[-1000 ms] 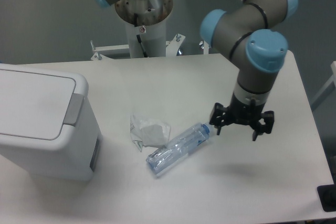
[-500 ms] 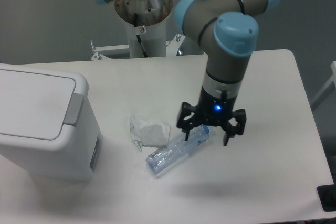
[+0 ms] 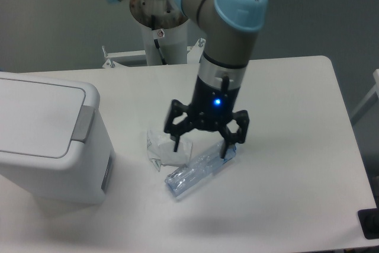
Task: Open the trash can
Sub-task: 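Move the open gripper over the tissue toward the white trash bin, then lower the gripper fingers onto the lid edge of the trash bin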
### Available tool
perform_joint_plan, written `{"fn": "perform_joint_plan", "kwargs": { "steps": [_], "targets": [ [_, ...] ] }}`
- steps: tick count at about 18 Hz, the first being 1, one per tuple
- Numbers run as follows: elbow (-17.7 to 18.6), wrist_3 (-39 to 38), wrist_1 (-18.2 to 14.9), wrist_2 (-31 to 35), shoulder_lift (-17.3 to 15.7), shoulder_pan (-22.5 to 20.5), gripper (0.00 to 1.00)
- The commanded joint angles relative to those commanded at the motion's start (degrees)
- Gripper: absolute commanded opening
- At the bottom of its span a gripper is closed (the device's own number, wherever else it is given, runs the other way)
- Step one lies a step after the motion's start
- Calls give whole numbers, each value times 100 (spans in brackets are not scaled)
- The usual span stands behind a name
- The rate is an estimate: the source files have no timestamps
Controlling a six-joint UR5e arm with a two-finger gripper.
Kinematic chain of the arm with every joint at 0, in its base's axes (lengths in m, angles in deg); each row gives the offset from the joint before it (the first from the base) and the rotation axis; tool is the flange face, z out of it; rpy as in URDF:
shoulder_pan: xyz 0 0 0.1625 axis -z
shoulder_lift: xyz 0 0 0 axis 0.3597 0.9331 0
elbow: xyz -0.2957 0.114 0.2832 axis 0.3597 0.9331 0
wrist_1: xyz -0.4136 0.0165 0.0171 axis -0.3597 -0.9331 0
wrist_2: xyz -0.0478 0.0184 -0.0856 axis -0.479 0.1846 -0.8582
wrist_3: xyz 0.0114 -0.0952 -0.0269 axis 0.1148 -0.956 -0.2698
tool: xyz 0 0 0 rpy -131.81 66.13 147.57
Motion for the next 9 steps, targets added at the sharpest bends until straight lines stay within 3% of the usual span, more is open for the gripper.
{"fn": "perform_joint_plan", "kwargs": {
  "steps": [9],
  "targets": [
    [255, -510, 9, 35, -273, 624, 100]
  ]
}}
